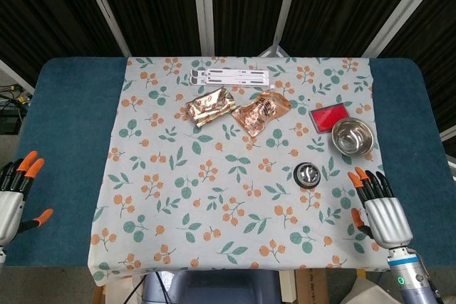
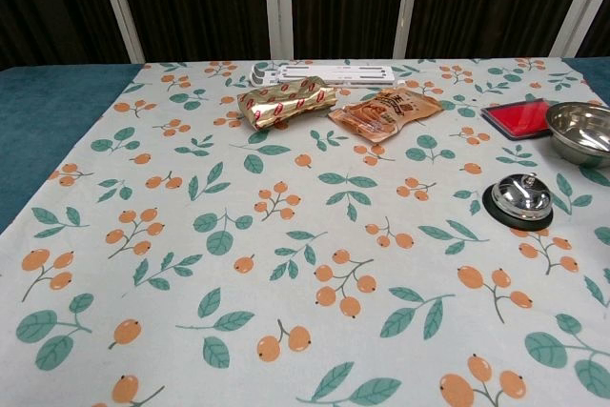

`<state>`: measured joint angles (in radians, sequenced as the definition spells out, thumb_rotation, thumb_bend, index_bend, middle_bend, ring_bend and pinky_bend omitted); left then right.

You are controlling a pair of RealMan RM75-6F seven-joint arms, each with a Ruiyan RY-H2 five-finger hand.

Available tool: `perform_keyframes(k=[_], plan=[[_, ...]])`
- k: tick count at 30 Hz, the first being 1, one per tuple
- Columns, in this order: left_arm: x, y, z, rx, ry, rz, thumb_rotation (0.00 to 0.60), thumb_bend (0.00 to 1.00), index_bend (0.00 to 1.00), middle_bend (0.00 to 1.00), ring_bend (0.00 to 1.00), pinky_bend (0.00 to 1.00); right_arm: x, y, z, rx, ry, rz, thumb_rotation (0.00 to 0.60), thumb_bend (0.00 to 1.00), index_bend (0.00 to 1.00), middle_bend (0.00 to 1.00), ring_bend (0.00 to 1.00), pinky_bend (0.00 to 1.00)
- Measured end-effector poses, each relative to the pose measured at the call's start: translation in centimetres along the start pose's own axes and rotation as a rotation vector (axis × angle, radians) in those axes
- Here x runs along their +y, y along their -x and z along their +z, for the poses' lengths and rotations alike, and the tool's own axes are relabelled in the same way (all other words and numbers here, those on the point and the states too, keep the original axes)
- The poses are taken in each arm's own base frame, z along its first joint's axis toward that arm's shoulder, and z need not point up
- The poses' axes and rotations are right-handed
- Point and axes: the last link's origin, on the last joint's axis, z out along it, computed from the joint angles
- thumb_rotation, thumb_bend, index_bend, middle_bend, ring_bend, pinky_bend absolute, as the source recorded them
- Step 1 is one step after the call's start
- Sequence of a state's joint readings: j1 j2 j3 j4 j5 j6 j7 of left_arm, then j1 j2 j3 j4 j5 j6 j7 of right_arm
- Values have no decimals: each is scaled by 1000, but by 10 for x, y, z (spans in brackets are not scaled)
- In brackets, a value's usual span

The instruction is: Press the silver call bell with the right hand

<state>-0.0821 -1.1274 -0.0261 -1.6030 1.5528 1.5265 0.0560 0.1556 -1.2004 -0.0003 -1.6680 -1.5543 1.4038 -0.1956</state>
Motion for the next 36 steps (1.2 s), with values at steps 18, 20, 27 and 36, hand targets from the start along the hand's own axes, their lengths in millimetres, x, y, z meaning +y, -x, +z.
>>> perform_keyframes(k=[18,20,27,36], plan=[[1,-1,0,0,7,-10,600,72,0,0,0,0,-16,5,15,-2,-29,32,600,515,0,0,0,0],[0,-1,-1,0,6,-13,600,72,0,0,0,0,-19,7,22,-10,-23,41,600,515,0,0,0,0],[-3,-3,-2,7,-3,-19,600,72,0,0,0,0,-36,16,53,-39,-1,46,600,515,0,0,0,0],[-3,-3,-3,3,-7,-18,600,72,0,0,0,0,-64,42,91,-103,65,104,600,505,0,0,0,0]])
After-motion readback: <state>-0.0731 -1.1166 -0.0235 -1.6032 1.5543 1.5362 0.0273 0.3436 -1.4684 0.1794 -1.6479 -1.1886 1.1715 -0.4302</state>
